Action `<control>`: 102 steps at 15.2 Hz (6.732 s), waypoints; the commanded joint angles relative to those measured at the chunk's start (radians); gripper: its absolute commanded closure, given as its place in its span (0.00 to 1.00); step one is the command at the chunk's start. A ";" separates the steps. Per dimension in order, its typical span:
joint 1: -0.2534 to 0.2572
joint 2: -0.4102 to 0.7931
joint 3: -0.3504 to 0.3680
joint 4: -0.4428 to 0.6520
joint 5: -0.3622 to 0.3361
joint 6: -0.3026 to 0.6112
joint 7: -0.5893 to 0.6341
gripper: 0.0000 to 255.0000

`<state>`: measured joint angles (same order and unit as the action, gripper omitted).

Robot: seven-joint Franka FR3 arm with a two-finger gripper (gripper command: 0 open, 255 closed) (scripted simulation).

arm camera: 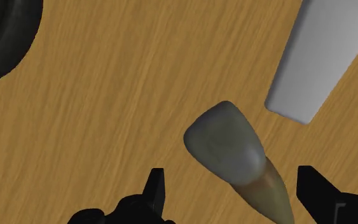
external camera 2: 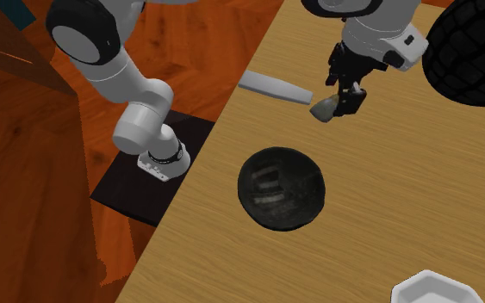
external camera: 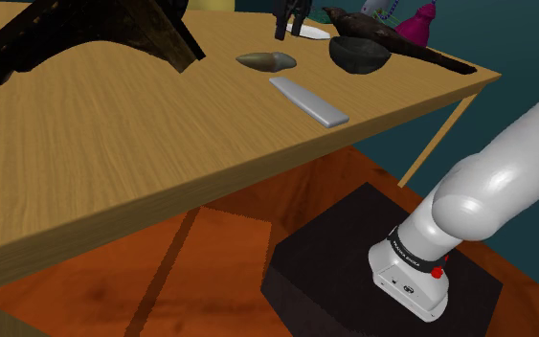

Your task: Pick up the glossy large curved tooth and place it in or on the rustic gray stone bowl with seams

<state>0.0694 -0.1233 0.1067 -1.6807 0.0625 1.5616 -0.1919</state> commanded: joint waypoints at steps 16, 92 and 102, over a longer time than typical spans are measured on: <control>0.053 0.209 0.044 0.130 -0.030 -0.064 -0.461 0.00; -0.249 0.010 -0.181 0.156 -0.103 -0.291 -0.997 1.00; -0.249 -0.012 -0.181 0.083 -0.104 -0.239 -0.994 1.00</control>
<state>-0.1796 -0.1348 -0.0740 -1.5980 -0.0411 1.3221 -1.1863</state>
